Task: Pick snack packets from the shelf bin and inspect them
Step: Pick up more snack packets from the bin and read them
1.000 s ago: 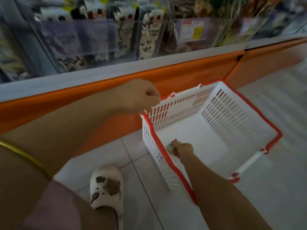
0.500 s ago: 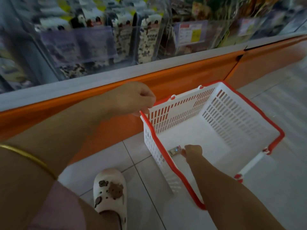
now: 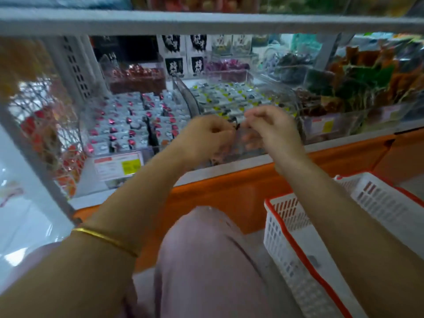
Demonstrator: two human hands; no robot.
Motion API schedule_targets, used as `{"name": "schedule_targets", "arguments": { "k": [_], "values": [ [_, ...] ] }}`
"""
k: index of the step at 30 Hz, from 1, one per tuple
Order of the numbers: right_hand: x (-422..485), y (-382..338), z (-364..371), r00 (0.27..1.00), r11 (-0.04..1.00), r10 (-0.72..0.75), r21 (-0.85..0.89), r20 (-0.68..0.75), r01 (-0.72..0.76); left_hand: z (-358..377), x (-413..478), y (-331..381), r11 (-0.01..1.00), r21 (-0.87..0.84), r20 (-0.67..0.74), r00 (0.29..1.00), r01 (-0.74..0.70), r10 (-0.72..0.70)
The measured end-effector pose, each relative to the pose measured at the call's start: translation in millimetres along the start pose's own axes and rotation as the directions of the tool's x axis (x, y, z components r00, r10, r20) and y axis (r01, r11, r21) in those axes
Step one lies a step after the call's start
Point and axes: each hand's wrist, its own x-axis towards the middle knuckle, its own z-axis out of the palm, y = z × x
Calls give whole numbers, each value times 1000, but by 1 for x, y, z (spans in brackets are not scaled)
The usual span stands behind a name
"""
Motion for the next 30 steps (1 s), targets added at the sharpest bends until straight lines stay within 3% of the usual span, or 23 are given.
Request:
{"name": "schedule_targets", "arguments": {
  "k": [4, 9, 16, 20, 24, 26, 30],
  "values": [
    [10, -32, 47, 980, 969, -164, -171, 111, 181, -41, -20, -26, 997, 65, -273, 961, 48, -28],
    [35, -39, 83, 923, 811, -238, -462, 302, 360, -67, -19, -54, 936, 329, -440, 898, 129, 31],
    [63, -32, 92, 847, 633, -171, -603, 503, 485, -85, 16, -64, 847, 497, -418, 907, 187, 45],
    [58, -19, 89, 823, 595, -128, -621, 554, 510, -79, 22, -67, 852, 501, -371, 927, 152, 53],
    [59, -16, 94, 795, 490, -167, -651, 583, 580, -76, 20, -71, 842, 534, -287, 953, 75, 97],
    [60, -14, 94, 800, 496, -202, -645, 565, 581, -78, 19, -74, 831, 551, -277, 955, 70, 104],
    [61, -15, 87, 858, 738, -307, -467, 412, 488, -86, 17, -77, 855, 517, -367, 913, 40, 179]
  ]
}}
